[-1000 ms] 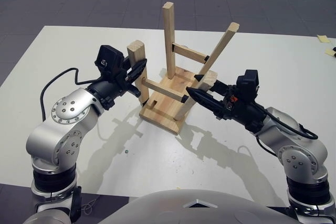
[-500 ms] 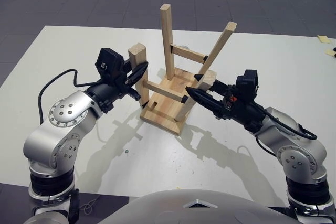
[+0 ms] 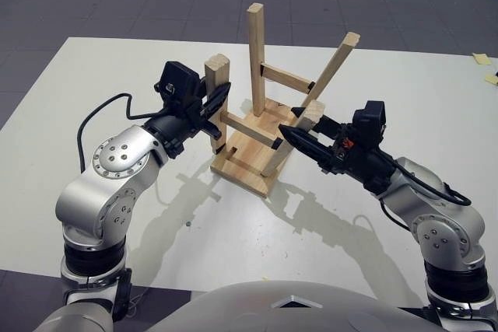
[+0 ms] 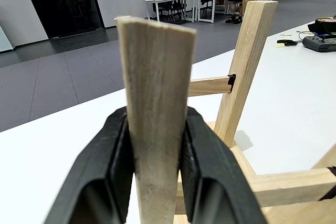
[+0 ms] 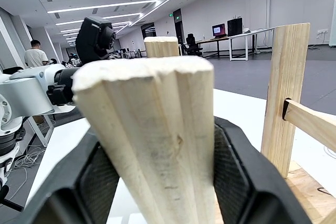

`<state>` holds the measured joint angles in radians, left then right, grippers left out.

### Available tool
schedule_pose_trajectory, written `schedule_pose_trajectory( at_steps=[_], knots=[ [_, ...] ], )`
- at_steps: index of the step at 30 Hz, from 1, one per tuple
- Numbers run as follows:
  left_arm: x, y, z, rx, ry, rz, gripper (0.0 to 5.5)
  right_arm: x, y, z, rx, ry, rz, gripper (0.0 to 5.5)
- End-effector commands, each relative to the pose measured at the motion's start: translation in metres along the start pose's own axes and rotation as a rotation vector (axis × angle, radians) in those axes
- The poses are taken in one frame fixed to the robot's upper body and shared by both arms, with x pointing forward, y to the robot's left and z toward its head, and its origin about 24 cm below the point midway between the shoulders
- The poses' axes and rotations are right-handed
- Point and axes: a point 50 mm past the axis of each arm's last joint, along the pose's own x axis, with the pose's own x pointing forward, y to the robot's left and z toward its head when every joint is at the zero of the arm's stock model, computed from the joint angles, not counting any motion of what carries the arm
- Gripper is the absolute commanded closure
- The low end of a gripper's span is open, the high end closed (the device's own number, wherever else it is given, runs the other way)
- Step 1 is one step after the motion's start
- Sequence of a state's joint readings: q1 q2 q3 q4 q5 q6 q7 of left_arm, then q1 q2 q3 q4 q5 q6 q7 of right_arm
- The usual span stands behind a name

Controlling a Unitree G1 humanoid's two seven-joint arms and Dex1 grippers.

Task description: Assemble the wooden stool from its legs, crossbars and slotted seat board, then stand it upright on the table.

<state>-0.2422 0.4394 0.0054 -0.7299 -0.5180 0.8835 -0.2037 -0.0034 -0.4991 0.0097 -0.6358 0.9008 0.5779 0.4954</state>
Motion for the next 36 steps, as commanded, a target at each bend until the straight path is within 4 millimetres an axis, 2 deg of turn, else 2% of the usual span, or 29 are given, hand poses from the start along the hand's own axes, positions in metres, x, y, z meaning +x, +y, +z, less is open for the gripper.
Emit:
schedule_pose_trajectory(
  at_steps=[1,7,10,14,16,20,25,36],
  knots=[
    [0.003,-0.016,0.016,0.041,-0.102,-0.077,4.49,-0.007,-0.006,-0.031,0.116,0.146,-0.078,3.19],
    [-0.003,-0.027,0.011,-0.082,-0.158,-0.102,4.49,-0.007,-0.007,-0.031,0.117,0.149,-0.08,3.19],
    [-0.004,-0.026,0.011,-0.146,-0.208,-0.07,4.48,-0.008,-0.006,-0.032,0.118,0.153,-0.078,3.19],
    [-0.006,-0.021,0.001,-0.235,-0.217,-0.002,4.45,-0.007,-0.007,-0.031,0.113,0.154,-0.075,3.19],
    [-0.008,-0.017,-0.001,-0.206,-0.226,0.031,4.45,-0.007,-0.007,-0.031,0.113,0.157,-0.072,3.19],
    [-0.008,-0.012,0.008,-0.134,-0.293,0.071,4.45,-0.006,-0.006,-0.032,0.115,0.159,-0.069,3.19],
    [-0.009,-0.02,0.019,-0.154,-0.346,0.014,4.47,-0.006,-0.007,-0.031,0.113,0.16,-0.069,3.19],
    [-0.01,-0.022,-0.022,-0.281,-0.225,0.103,4.47,-0.007,-0.009,-0.03,0.103,0.155,-0.082,3.19]
  ],
)
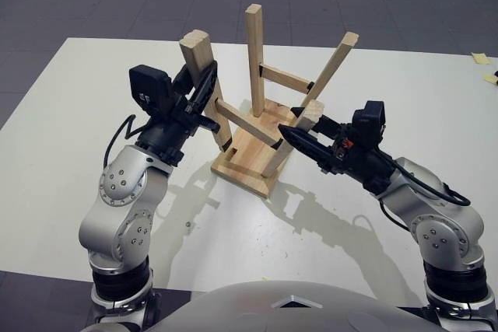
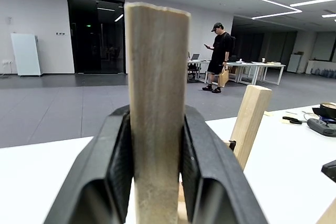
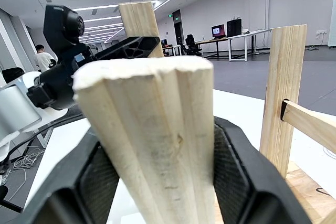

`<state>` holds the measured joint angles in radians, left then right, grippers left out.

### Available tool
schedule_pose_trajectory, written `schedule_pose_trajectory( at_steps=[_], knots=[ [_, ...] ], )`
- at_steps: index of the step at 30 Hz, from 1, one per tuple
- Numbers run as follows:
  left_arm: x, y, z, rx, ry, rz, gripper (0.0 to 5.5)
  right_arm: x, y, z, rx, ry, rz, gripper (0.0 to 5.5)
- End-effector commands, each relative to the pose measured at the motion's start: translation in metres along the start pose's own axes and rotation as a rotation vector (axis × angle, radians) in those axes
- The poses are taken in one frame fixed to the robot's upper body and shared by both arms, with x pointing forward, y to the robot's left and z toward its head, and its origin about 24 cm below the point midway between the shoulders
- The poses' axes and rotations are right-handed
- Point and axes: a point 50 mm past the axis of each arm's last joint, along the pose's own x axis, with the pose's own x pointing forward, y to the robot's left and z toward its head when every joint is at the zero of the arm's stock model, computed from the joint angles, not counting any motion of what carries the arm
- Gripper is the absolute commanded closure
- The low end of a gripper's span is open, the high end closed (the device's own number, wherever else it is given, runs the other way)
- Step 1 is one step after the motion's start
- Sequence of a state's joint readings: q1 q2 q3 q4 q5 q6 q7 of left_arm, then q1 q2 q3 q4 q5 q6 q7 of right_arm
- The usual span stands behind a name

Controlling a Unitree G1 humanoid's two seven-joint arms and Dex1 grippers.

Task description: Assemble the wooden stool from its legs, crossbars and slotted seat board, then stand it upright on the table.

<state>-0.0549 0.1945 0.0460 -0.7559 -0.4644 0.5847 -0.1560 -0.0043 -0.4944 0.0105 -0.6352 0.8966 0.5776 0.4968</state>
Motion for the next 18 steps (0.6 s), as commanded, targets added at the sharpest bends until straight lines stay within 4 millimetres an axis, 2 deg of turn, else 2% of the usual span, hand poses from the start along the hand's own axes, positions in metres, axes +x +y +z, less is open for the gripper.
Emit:
schedule_pose_trajectory(
  at_steps=[1,9,15,18],
  knots=[
    [-0.002,-0.011,-0.021,-0.115,0.061,-0.023,4.47,-0.007,-0.009,-0.03,0.103,0.159,-0.081,3.19],
    [-0.002,-0.005,-0.031,-0.167,0.042,0.083,4.47,-0.007,-0.009,-0.031,0.104,0.164,-0.078,3.19],
    [-0.002,-0.014,-0.028,-0.069,0.027,-0.009,4.47,-0.008,-0.008,-0.031,0.106,0.165,-0.078,3.19],
    [0.004,-0.017,-0.026,-0.052,-0.003,-0.023,4.47,-0.007,-0.008,-0.032,0.109,0.165,-0.077,3.19]
  ],
)
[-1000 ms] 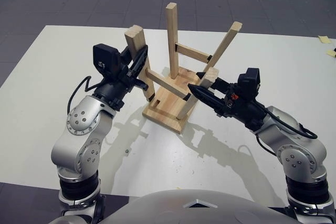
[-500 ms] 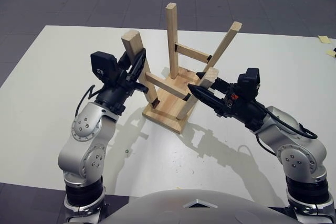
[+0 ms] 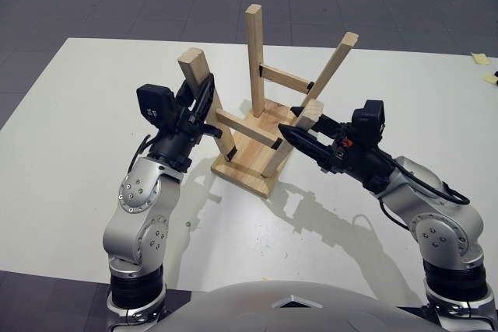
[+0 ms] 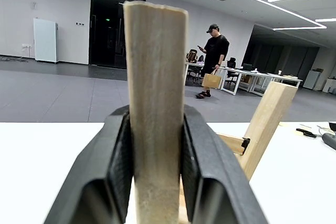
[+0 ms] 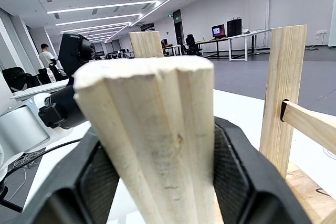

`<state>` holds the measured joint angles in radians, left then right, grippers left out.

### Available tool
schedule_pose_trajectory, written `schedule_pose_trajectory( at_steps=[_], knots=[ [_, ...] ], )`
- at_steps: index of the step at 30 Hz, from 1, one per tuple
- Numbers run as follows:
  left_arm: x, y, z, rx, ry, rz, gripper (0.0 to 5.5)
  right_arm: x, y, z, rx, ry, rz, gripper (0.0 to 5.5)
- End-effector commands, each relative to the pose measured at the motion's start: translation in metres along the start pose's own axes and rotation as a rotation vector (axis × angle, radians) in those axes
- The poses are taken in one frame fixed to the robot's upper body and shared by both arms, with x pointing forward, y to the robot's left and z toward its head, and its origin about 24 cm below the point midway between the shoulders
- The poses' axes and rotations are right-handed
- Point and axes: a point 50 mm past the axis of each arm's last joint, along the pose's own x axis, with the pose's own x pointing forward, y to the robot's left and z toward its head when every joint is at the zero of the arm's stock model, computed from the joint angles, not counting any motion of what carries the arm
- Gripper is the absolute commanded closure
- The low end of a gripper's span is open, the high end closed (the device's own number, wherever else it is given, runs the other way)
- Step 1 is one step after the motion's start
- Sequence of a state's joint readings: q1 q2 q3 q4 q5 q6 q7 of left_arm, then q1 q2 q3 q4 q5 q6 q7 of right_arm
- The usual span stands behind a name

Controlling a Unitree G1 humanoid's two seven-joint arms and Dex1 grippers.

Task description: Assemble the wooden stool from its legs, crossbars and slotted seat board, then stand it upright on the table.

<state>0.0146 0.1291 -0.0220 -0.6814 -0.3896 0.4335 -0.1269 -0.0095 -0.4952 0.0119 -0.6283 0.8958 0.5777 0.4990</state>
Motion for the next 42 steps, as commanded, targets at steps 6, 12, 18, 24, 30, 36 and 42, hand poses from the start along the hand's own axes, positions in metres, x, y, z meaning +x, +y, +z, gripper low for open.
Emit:
schedule_pose_trajectory(
  at_steps=[6,12,18,24,30,36,42],
  knots=[
    [0.013,-0.015,-0.001,0.019,-0.028,-0.125,4.47,-0.006,-0.007,-0.032,0.108,0.164,-0.074,3.19],
    [0.013,-0.019,-0.004,-0.001,-0.021,-0.182,4.47,-0.006,-0.007,-0.032,0.11,0.162,-0.074,3.2],
    [0.005,-0.01,-0.017,-0.14,0.017,-0.078,4.47,-0.007,-0.007,-0.032,0.106,0.169,-0.075,3.2],
    [0.004,-0.005,-0.02,-0.137,0.018,-0.054,4.47,-0.007,-0.007,-0.032,0.105,0.172,-0.071,3.2],
    [0.006,-0.007,-0.028,-0.078,0.017,-0.091,4.47,-0.006,-0.006,-0.032,0.112,0.166,-0.068,3.2],
    [-0.009,-0.011,-0.047,-0.07,0.089,-0.157,4.47,-0.005,-0.006,-0.03,0.111,0.162,-0.064,3.2],
    [-0.039,-0.007,-0.062,-0.08,0.21,-0.188,4.47,-0.008,-0.008,-0.028,0.102,0.164,-0.075,3.2]
  ],
)
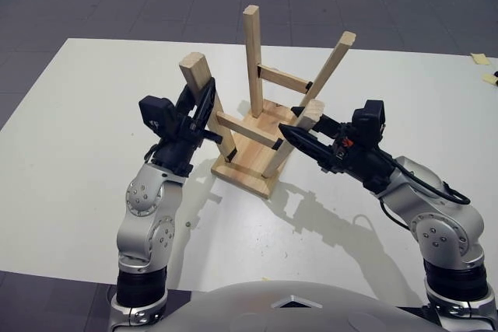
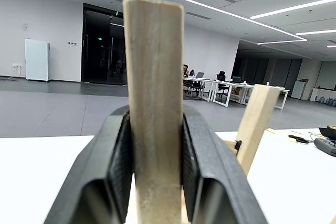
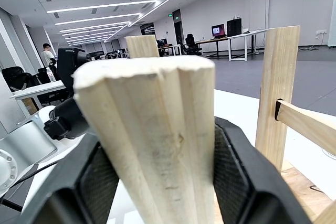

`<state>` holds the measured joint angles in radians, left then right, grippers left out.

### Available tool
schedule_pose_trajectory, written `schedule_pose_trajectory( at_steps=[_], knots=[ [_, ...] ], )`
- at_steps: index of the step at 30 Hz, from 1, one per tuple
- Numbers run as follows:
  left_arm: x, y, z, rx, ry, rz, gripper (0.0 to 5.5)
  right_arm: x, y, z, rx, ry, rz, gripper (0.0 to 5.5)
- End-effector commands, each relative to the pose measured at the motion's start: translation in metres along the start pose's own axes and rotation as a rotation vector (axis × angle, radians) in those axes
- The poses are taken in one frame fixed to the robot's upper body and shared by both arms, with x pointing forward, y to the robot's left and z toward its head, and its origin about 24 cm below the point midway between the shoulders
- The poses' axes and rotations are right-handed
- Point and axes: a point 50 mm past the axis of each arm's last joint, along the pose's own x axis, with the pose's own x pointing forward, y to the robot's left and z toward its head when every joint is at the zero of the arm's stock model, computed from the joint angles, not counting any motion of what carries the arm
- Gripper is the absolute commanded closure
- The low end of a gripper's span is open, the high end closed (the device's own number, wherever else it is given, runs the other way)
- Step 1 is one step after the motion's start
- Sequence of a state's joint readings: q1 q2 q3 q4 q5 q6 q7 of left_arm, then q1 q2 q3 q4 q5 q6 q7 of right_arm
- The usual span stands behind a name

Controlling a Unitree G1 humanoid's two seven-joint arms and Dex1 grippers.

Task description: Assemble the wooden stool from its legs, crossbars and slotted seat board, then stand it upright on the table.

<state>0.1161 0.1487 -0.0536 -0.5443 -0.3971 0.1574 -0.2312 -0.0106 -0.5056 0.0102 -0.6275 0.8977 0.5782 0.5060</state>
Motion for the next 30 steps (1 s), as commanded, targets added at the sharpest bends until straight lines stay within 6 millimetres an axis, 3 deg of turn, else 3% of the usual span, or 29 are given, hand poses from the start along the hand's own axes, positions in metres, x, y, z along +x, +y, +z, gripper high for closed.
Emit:
schedule_pose_trajectory(
  at_steps=[1,13,18,22,25,30],
  knots=[
    [-0.029,-0.013,-0.039,-0.054,0.271,-0.146,4.47,-0.007,-0.008,-0.028,0.105,0.156,-0.08,3.2],
    [-0.047,-0.013,-0.04,0.14,0.442,-0.196,4.42,-0.009,-0.012,-0.024,0.069,0.167,-0.098,3.2],
    [-0.03,-0.003,-0.027,0.293,0.399,-0.105,4.36,-0.005,-0.012,-0.026,-0.015,0.231,-0.139,3.23],
    [-0.025,-0.004,-0.031,0.301,0.398,-0.092,4.32,0.001,-0.007,-0.023,-0.052,0.274,-0.109,3.31],
    [-0.025,-0.004,-0.031,0.291,0.398,-0.079,3.57,0.002,-0.008,-0.021,-0.072,0.301,-0.118,3.33],
    [-0.017,-0.002,-0.025,0.221,0.354,-0.023,2.75,0.002,-0.013,-0.02,-0.069,0.295,-0.151,3.33]
  ],
)
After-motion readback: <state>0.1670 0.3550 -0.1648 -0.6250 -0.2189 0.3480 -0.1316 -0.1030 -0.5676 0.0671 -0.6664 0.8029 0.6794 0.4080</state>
